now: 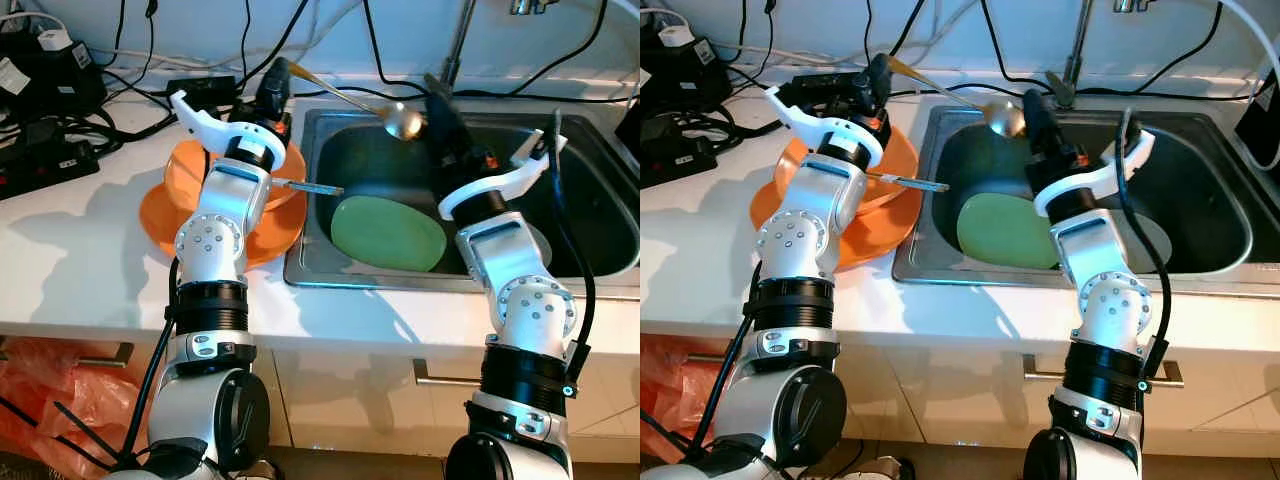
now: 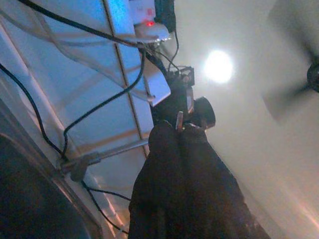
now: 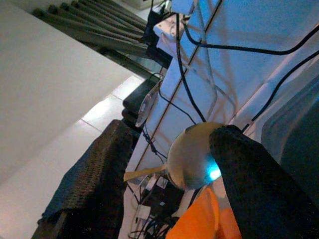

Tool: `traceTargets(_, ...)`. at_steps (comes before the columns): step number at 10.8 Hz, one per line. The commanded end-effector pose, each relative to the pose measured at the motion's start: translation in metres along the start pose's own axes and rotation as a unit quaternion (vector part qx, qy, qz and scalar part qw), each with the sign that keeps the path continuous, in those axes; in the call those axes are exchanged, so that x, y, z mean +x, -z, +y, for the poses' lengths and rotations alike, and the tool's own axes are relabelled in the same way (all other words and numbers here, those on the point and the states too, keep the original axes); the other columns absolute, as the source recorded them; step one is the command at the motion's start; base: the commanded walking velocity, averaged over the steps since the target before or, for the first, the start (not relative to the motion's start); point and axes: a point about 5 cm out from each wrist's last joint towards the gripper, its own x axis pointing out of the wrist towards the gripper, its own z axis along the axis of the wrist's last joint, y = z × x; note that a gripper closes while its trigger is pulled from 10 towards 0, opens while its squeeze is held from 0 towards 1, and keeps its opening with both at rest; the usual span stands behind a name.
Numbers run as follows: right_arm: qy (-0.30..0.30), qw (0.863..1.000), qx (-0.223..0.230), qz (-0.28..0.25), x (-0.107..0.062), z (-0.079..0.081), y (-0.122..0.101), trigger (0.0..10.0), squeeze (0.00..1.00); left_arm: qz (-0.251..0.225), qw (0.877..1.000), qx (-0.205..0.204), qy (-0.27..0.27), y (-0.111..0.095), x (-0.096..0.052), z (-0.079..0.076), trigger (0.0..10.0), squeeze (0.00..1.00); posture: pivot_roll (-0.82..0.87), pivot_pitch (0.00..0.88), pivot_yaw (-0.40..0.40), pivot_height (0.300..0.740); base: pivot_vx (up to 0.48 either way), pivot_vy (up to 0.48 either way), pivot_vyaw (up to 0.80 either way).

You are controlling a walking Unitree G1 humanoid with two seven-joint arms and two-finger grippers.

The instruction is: Kitchen organization

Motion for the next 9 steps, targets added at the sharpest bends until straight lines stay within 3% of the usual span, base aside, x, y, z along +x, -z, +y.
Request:
traceTargets(1, 0.0, 1.0, 0.013, 0.012, -0.004, 0.001, 0.011, 10.0, 1.0, 0.024, 0.998, -0.059, -0.01, 0.04, -0.001, 0.001, 0.0, 0.0, 0.04, 0.077, 0.033, 0.74, 0.0, 0.0, 0.0)
traceTargets(5, 0.025, 0.999, 0.004, 0.031, -0.004, -0.009, 0.021, 10.0, 1.0, 0.031, 0.997, -0.069, -0.002, 0.048, 0.0, -0.005, 0.0, 0.0, 0.04, 0.078, 0.028, 0.74, 0.0, 0.0, 0.0)
traceTargets(6, 0.039, 0.999, 0.006, 0.034, -0.005, -0.017, 0.023, 10.0, 0.0, 0.026, 0.997, -0.067, -0.005, 0.044, 0.0, -0.004, 0.0, 0.0, 0.05, 0.08, 0.027, 0.74, 0.0, 0.0, 0.0)
traceTargets(9, 0.041, 0.999, 0.004, 0.033, 0.001, -0.021, 0.027, 10.0, 0.0, 0.043, 0.996, -0.072, -0.005, 0.053, -0.003, -0.004, 0.0, 0.0, 0.05, 0.08, 0.029, 0.74, 0.0, 0.0, 0.0)
